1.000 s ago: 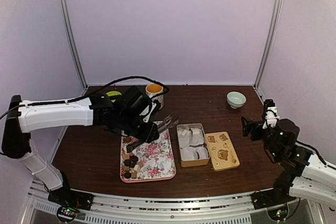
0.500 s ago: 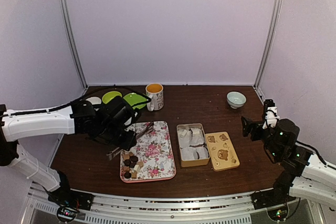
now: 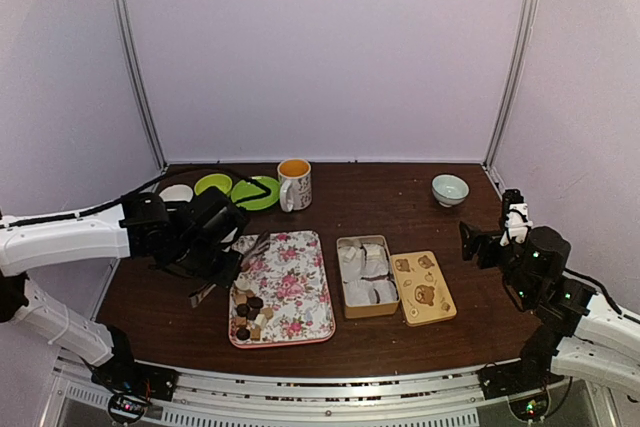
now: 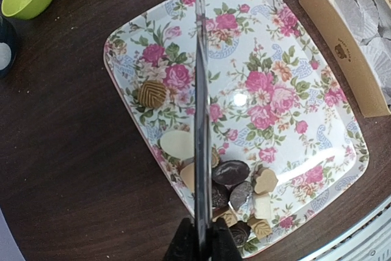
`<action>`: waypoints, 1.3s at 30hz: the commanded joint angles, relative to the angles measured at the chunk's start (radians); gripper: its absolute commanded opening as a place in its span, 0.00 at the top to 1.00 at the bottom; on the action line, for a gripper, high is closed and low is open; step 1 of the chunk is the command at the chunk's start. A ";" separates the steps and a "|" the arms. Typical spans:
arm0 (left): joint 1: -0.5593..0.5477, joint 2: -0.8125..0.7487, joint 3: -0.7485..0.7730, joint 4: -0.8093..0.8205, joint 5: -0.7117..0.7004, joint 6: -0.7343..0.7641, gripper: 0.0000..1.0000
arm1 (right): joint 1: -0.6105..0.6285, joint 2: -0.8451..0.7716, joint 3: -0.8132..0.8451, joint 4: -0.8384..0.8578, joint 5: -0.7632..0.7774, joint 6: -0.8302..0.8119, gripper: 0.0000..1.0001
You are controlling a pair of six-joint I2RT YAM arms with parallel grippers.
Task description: Pack the chocolate
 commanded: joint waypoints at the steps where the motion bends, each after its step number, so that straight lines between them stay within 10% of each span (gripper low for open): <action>1: 0.010 -0.053 -0.023 -0.013 -0.031 -0.017 0.89 | -0.003 0.001 -0.006 0.005 -0.004 -0.007 0.00; 14: 0.012 -0.100 -0.069 -0.058 -0.052 -0.049 0.67 | -0.003 0.009 -0.003 0.005 -0.006 -0.009 0.00; 39: 0.066 0.031 -0.127 0.043 -0.008 -0.011 0.56 | -0.003 0.000 -0.007 0.005 -0.005 -0.007 0.00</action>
